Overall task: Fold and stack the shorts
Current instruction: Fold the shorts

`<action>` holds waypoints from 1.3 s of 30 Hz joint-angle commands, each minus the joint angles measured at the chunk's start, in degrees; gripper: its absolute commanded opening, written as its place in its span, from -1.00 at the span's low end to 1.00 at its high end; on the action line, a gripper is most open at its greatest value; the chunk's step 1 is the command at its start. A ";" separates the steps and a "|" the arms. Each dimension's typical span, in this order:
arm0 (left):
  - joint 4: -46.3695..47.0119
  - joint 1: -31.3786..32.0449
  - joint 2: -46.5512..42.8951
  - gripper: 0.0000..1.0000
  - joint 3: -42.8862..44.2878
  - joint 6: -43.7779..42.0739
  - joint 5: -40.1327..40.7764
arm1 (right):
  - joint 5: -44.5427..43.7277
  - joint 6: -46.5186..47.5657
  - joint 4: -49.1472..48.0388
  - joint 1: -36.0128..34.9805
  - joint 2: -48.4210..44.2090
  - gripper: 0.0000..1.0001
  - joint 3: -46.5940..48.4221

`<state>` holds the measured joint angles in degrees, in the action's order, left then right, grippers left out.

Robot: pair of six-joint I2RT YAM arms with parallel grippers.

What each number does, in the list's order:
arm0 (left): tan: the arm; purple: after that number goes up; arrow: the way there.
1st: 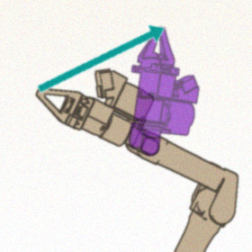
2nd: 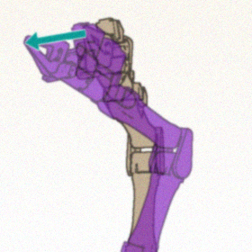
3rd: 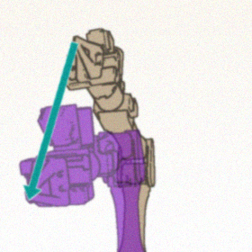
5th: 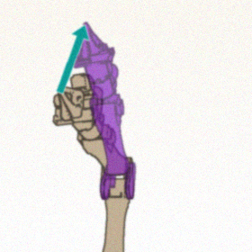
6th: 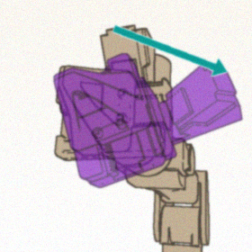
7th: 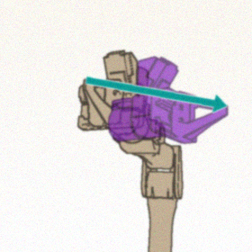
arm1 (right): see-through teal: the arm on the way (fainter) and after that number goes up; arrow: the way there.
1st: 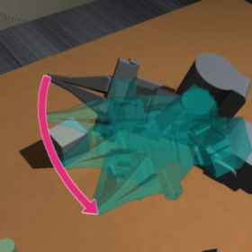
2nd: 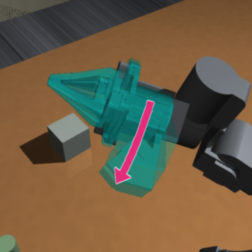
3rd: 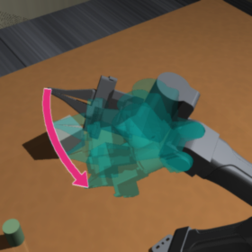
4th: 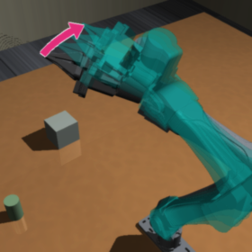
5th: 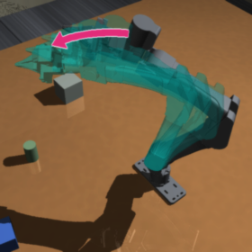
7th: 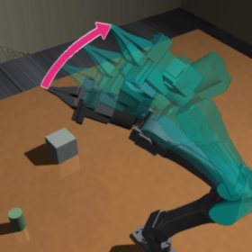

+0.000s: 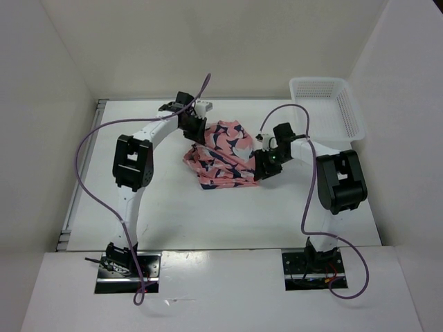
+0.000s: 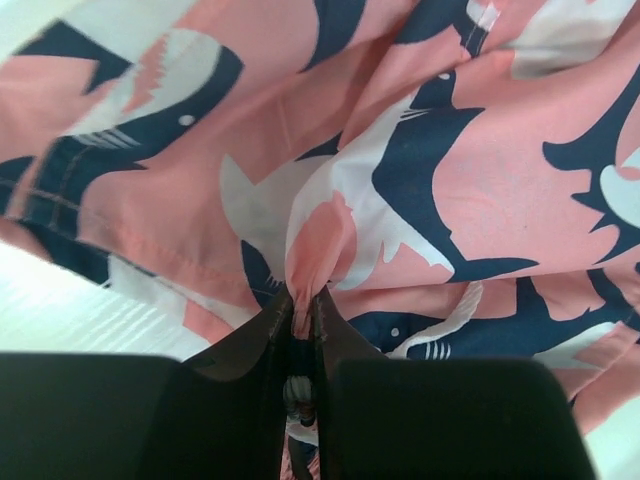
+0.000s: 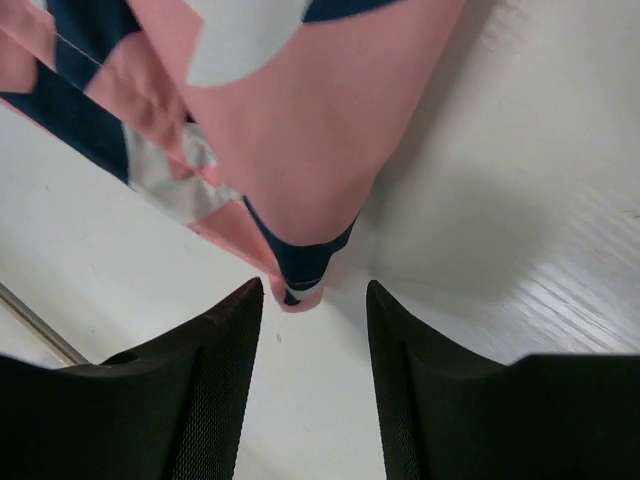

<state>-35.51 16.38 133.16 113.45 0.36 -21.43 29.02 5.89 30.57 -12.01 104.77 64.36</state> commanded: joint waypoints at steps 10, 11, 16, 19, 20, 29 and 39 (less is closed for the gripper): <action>0.53 1.46 -3.43 -0.48 -3.14 -0.36 -0.01 | -9.67 1.67 -3.23 -1.60 10.53 0.11 32.83; 0.53 1.46 -3.44 -0.46 -3.15 -0.36 0.59 | -11.07 1.67 -3.23 -2.13 12.19 0.11 34.33; 0.53 2.69 -4.58 -0.43 -3.76 -0.36 0.60 | -14.86 -0.97 -6.57 -2.14 22.04 0.21 44.79; 0.53 3.74 -4.58 -0.40 -3.76 -0.36 1.74 | -12.85 -0.97 -6.57 -2.67 26.18 0.24 50.15; 0.53 3.75 -4.58 -0.40 -3.76 -0.36 1.74 | -10.76 -0.45 -6.57 -2.67 26.88 0.24 51.82; 0.00 3.75 -2.83 -0.38 -2.62 -0.36 1.74 | -2.47 1.49 -4.11 -3.19 28.21 0.21 52.36; -0.53 3.75 -2.90 -0.38 -1.56 -0.36 1.74 | -7.31 -2.72 -6.13 -4.34 32.33 0.23 52.27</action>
<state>-35.20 19.97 132.11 110.04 0.25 -19.33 23.57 5.15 26.28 -15.51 135.04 114.43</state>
